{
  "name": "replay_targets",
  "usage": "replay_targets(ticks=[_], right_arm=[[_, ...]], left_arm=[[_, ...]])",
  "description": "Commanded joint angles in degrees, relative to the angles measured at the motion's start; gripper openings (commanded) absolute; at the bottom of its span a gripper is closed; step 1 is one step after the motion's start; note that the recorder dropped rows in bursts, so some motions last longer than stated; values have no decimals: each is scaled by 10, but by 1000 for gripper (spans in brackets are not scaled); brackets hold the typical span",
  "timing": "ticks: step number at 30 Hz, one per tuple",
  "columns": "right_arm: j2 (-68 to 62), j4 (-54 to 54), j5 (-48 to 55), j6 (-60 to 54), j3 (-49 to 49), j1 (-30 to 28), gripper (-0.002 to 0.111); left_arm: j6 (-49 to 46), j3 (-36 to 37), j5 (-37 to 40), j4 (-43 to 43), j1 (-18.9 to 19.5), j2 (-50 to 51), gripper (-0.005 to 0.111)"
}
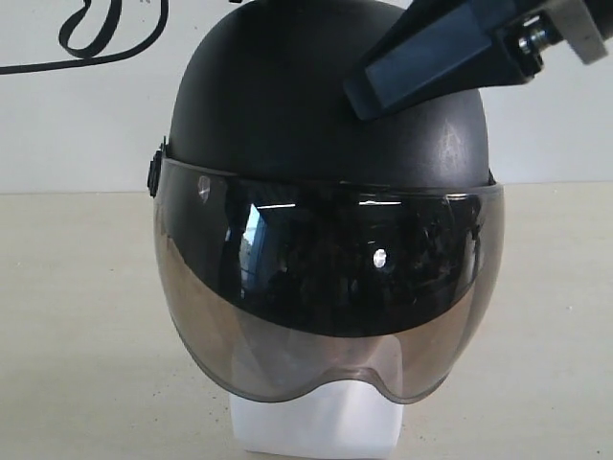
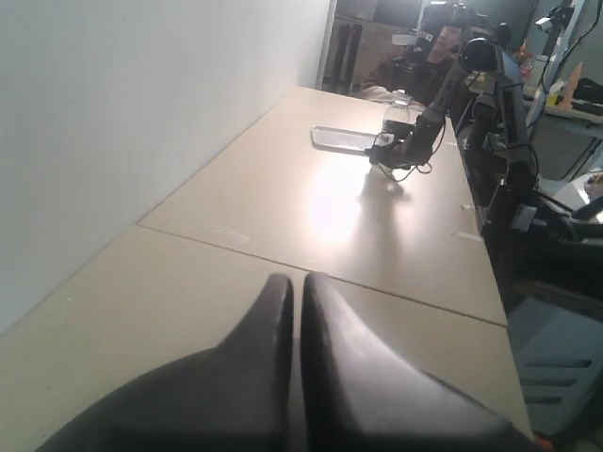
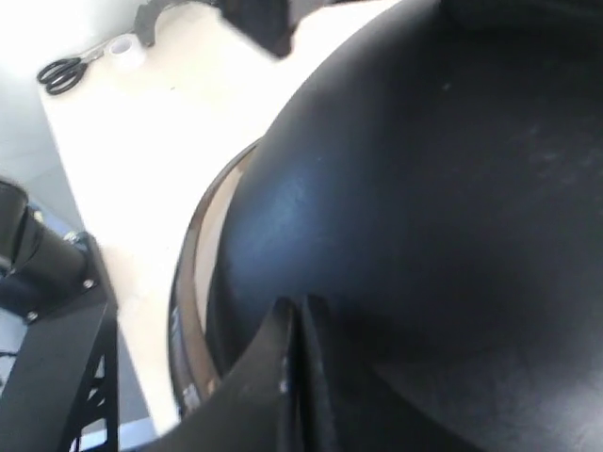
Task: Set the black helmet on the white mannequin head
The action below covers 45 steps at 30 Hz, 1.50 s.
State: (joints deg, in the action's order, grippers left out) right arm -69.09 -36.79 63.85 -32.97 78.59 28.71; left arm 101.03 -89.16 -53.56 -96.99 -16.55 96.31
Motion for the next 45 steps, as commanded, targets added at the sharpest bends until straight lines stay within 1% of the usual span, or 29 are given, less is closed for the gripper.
replay_targets(ticks=[1, 8, 10, 12, 13, 15, 17, 31, 36, 40, 43, 44, 45], right_arm=[[-11, 14, 23, -7, -8, -1, 0], [-17, 13, 49, -7, -8, 0, 0], [-26, 16, 52, -7, -8, 16, 0], [-38, 32, 54, -4, -8, 48, 0], [-43, 51, 43, 6, -8, 71, 0], [-44, 83, 35, 25, -8, 99, 0], [-44, 93, 34, 37, -8, 107, 0], [-43, 93, 45, 43, -6, 106, 0], [-11, 103, 45, 36, 35, 106, 0], [33, 194, 27, 76, 86, 106, 0], [67, 286, -9, 125, 95, 106, 0], [91, 368, -24, 164, 95, 106, 0], [101, 396, -25, 182, 95, 106, 0]], left_arm=[[14, 7, -10, -30, 0, 24, 4], [18, 9, -9, -30, 0, 24, 4], [23, 9, -9, -30, 0, 24, 4], [24, 9, -9, -30, 0, 24, 4], [27, 9, -9, -30, 0, 24, 4], [33, 9, -10, -30, 0, 24, 4], [33, 9, -10, -30, 0, 24, 4], [46, 9, -11, -30, 0, 24, 4], [46, 9, 0, -30, 9, -3, 4], [47, 9, 6, -30, 39, -47, 4], [62, 9, 2, -30, 69, -76, 4], [63, 9, -7, -30, 90, -96, 4], [63, 9, -11, -30, 103, -109, 4]])
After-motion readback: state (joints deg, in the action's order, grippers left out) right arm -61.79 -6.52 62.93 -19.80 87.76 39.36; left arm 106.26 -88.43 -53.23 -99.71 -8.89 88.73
